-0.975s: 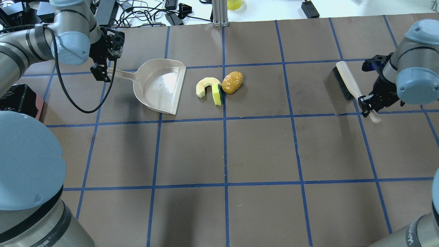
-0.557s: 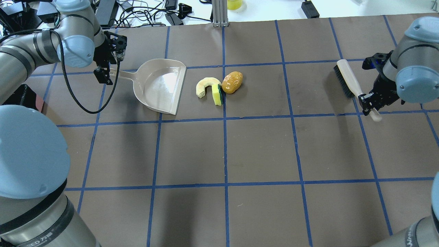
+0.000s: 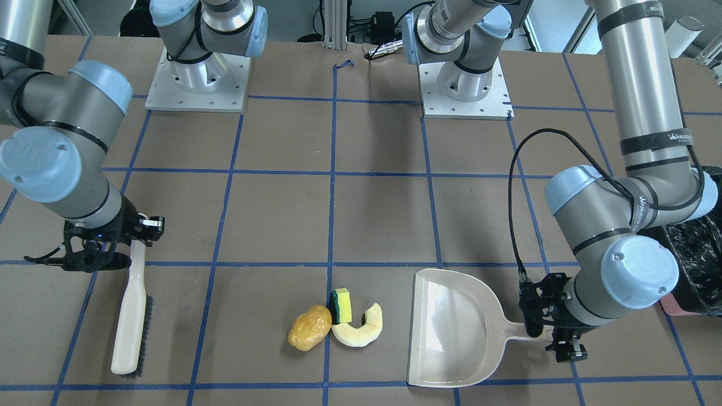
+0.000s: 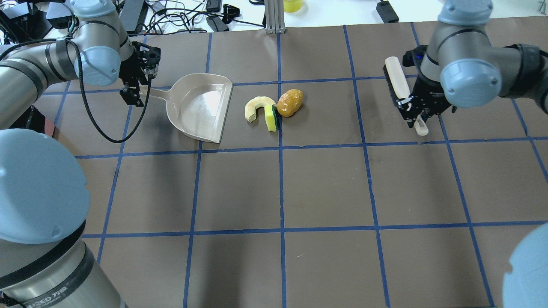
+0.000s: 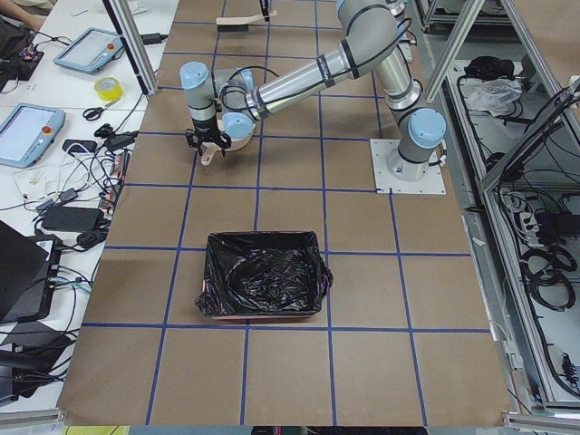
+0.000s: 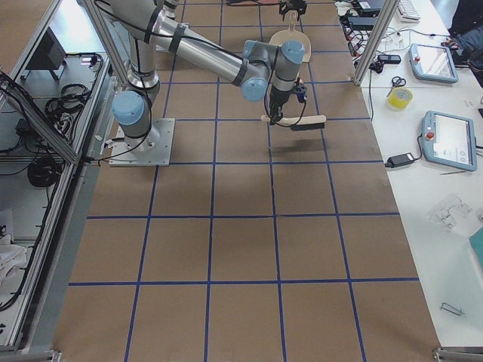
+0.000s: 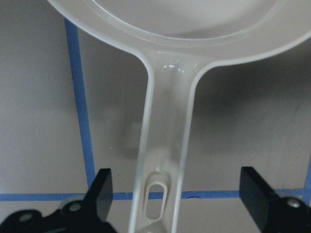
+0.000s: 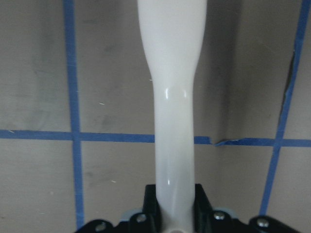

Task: Sweep and dump trash into bin
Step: 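Carry the white brush with the right gripper toward the trash items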

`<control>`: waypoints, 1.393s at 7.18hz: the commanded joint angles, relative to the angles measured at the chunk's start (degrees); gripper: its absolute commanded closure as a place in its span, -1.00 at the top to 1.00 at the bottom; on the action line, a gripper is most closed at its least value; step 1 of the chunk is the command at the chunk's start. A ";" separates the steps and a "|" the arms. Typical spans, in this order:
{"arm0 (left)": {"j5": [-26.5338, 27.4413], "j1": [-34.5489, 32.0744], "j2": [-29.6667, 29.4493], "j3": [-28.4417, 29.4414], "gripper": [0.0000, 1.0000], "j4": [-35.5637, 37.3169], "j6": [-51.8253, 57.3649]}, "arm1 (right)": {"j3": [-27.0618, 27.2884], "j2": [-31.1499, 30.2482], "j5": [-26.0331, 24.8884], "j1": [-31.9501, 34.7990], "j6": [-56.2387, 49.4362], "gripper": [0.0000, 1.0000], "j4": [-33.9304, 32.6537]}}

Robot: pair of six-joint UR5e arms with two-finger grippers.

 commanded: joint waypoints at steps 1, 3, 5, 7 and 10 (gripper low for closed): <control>-0.10 -0.09 -0.02 -0.24 0.24 0.01 0.44 | -2.77 2.60 0.29 11.06 12.87 -1.00 1.03; -0.11 -0.01 -0.02 -0.24 0.21 0.01 0.53 | -4.97 5.76 0.11 16.89 18.08 -1.00 1.20; -0.11 -0.01 -0.02 -0.24 -0.51 0.01 1.05 | -7.51 8.41 0.54 20.60 23.11 -1.00 1.46; -0.02 -0.10 0.07 -0.16 -0.98 0.01 1.06 | -8.14 9.56 0.81 21.83 26.36 -1.00 1.99; 0.60 -0.89 0.59 0.19 -1.00 -0.16 0.44 | -8.22 10.79 3.36 22.36 30.14 -1.00 2.26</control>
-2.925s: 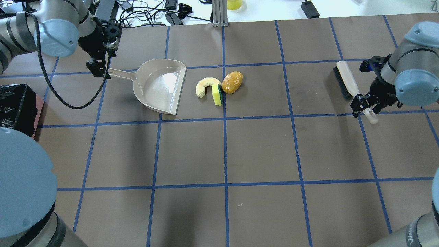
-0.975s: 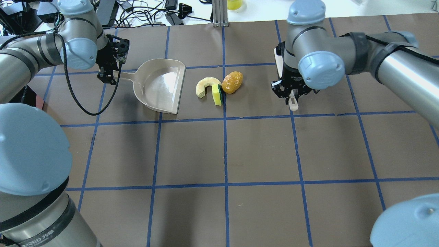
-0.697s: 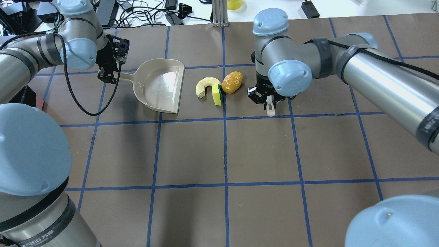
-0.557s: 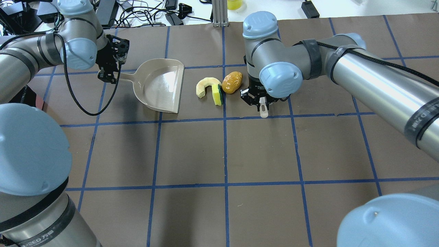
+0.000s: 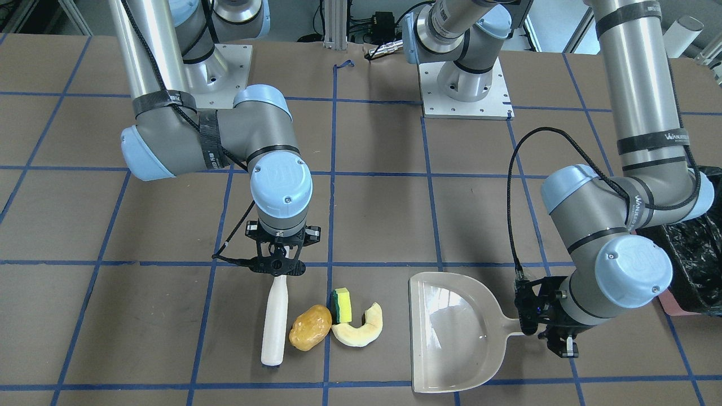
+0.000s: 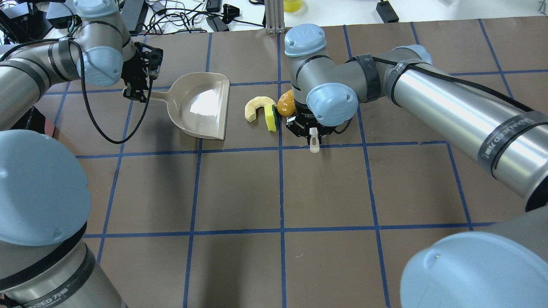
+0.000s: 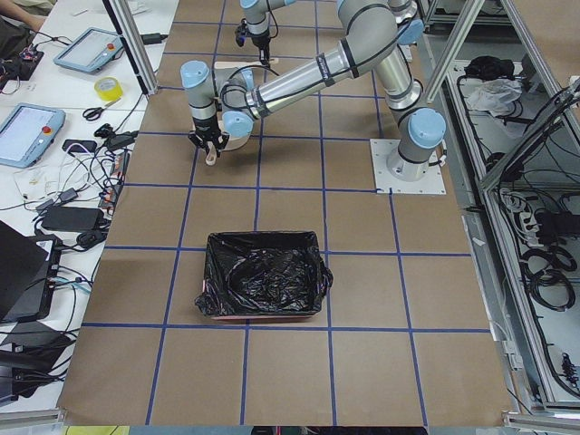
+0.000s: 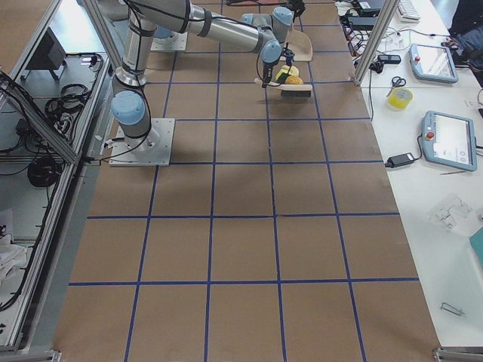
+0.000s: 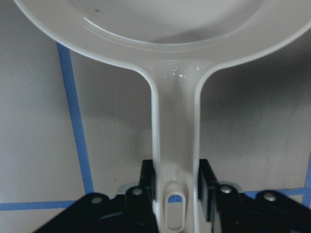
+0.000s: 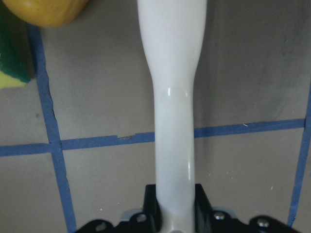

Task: Sweep and dump trash into bin
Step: 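Carry the white brush with the right gripper toward the trash items, then sweep the sponge, peel and potato toward the dustpan with the right gripper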

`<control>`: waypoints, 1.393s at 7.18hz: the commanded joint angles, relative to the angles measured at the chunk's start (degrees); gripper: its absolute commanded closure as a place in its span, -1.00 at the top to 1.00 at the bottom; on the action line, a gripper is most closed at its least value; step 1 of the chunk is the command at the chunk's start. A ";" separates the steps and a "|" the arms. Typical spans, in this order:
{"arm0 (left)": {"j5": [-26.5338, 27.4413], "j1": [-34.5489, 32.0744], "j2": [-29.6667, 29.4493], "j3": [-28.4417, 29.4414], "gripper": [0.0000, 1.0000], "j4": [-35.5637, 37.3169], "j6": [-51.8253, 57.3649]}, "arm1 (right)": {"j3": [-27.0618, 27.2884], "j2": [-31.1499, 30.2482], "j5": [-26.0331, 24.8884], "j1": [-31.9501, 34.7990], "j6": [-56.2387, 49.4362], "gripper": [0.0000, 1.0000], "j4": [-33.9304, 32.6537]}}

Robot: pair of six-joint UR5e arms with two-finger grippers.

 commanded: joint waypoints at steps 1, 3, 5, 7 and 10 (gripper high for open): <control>0.18 -0.32 0.37 -0.12 -1.00 -0.10 -0.31 | -0.04 0.37 1.71 1.15 3.08 -1.00 0.17; 1.31 -0.50 0.28 -0.21 -1.00 -0.10 -0.40 | -0.21 0.55 3.47 2.30 4.58 -1.00 0.00; 1.67 -0.76 0.37 -0.21 -1.00 -0.10 -0.57 | -0.22 0.55 7.34 2.82 5.81 -1.00 -0.44; 1.58 -0.76 0.28 -0.21 -1.00 -0.10 -0.66 | -0.22 0.64 9.52 4.41 7.57 -1.00 -0.62; 1.50 -0.76 0.28 -0.12 -1.00 -0.10 -0.84 | -3.63 2.12 12.79 5.63 9.33 -1.00 -0.62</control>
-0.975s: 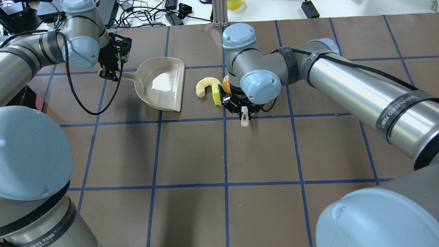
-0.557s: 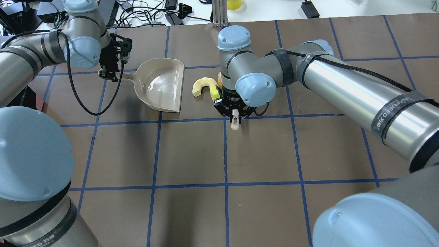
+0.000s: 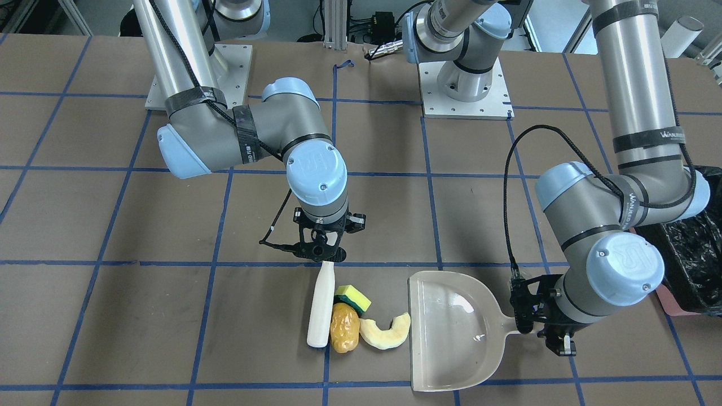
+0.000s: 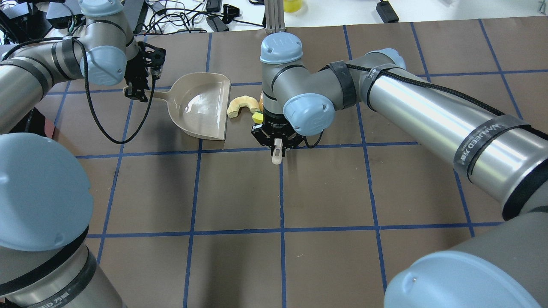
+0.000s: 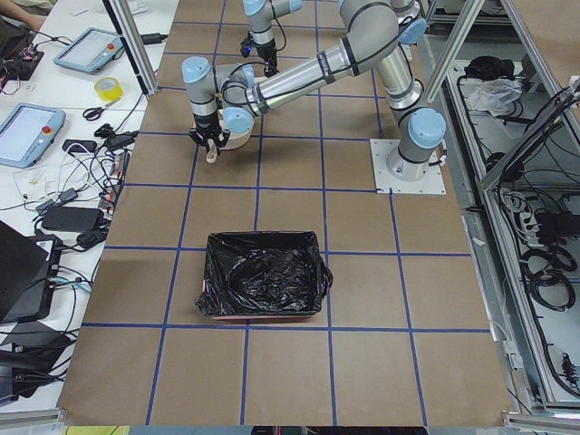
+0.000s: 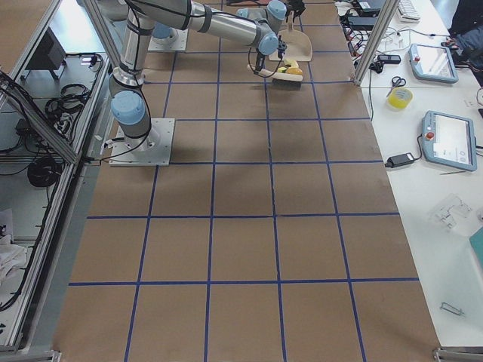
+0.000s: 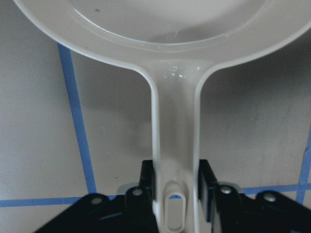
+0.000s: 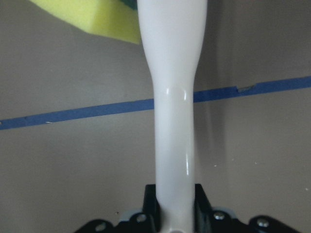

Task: Sweep and dump trash into bin
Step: 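Sweep the sponge, peel and potato toward the dustpan with the right gripper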

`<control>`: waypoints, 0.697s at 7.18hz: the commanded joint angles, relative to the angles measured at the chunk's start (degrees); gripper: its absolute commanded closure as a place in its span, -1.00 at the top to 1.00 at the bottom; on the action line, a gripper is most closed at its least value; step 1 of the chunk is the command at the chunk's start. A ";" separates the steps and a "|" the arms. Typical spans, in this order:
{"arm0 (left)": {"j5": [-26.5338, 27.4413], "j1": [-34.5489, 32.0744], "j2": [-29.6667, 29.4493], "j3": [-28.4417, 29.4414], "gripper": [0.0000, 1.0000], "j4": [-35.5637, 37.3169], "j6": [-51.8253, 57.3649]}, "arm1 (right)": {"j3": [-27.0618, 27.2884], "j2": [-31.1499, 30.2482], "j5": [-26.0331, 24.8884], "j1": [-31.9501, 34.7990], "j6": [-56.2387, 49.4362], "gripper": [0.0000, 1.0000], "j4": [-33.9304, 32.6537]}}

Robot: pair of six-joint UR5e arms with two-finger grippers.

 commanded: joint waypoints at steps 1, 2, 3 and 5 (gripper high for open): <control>-0.04 0.00 -0.01 0.08 -1.00 0.00 -0.05 | -2.89 2.46 1.35 1.43 1.38 -1.00 -0.07; -0.04 0.00 -0.01 0.08 -1.00 0.00 -0.13 | -4.12 4.04 1.35 2.05 1.73 -1.00 -0.07; -0.04 0.00 -0.01 0.08 -1.00 0.00 -0.14 | -5.61 4.66 1.44 2.23 2.35 -1.00 0.02; -0.12 0.00 -0.01 -0.01 -1.00 0.00 -0.14 | -8.07 6.59 1.53 3.63 3.41 -1.00 0.02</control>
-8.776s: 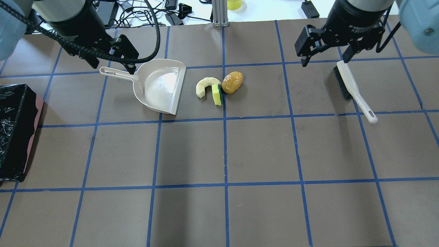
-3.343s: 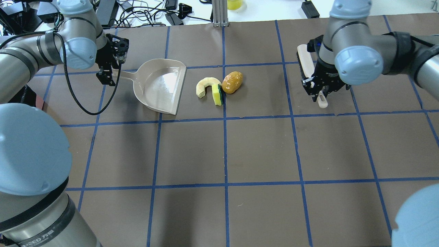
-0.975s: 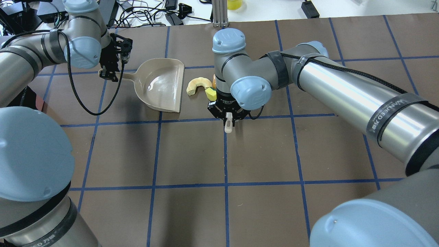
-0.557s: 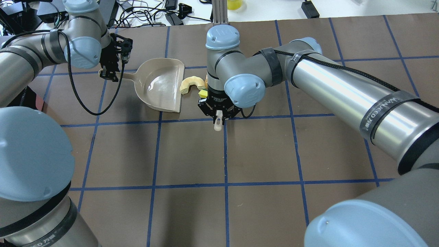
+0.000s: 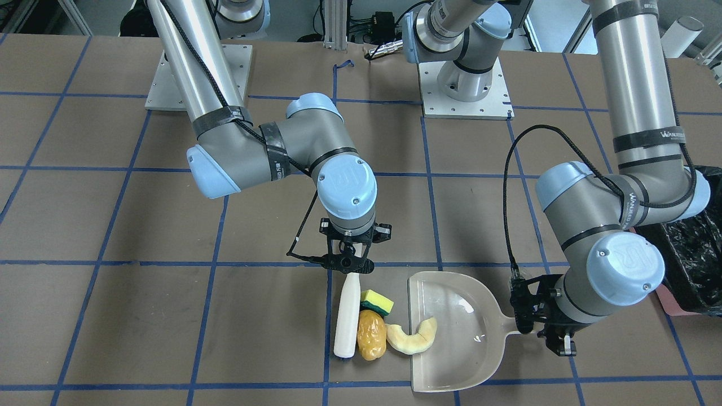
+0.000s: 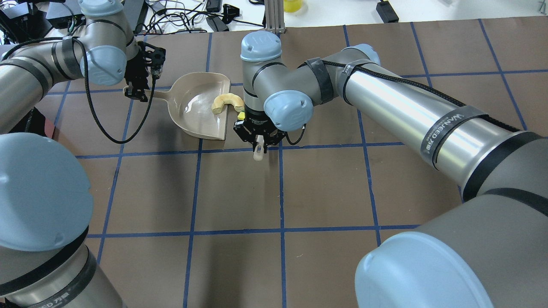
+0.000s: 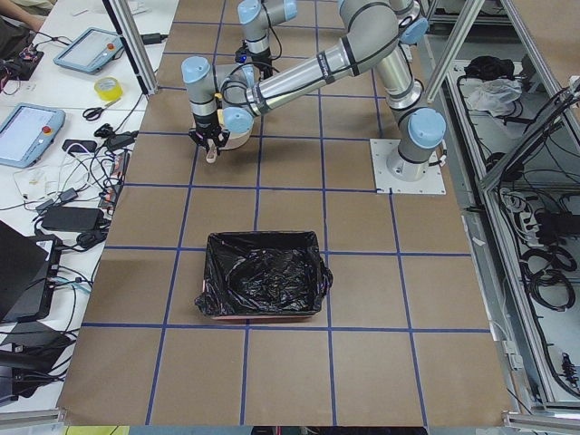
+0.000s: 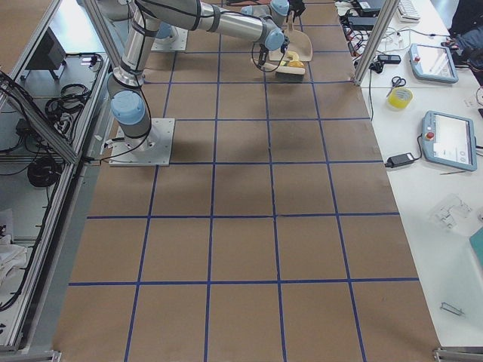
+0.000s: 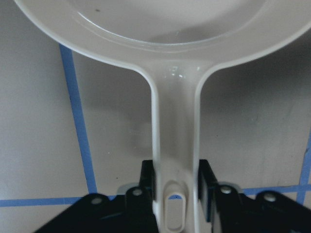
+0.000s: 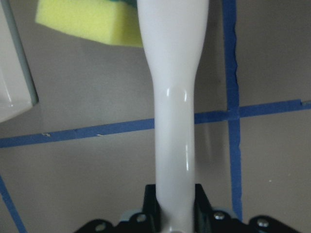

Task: Sweep and dump trash into bin
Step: 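Sweep the sponge, peel and potato toward the dustpan with the right gripper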

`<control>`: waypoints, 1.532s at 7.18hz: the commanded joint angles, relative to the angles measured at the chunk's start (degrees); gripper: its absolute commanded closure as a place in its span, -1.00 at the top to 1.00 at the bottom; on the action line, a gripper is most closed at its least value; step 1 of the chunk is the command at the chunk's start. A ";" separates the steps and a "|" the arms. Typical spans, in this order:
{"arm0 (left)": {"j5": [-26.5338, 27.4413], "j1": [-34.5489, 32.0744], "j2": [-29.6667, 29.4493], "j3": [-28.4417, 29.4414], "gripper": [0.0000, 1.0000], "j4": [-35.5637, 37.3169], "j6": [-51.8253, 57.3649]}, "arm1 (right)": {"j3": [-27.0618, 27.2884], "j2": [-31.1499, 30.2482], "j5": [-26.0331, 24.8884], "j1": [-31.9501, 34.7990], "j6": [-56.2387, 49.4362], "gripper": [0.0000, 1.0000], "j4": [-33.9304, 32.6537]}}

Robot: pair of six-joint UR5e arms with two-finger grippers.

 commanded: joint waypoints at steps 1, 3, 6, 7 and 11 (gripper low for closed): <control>-0.07 0.00 0.00 -0.04 -1.00 0.00 0.00 | -3.80 2.53 1.53 1.32 1.37 -1.00 -0.07; -0.24 0.00 0.00 -0.04 -1.00 0.00 0.00 | -7.59 4.82 2.86 3.16 1.90 -1.00 -0.08; -0.33 0.00 0.00 -0.04 -1.00 0.00 0.00 | -9.01 5.97 5.15 6.14 3.04 -1.00 -3.49; -0.42 0.00 -0.09 -0.04 -1.00 0.00 0.00 | -9.62 7.54 5.15 7.12 4.26 -1.00 -6.03; -0.42 0.00 0.00 -0.04 -1.00 0.00 0.08 | -14.72 10.28 7.08 8.88 6.83 -1.00 -6.93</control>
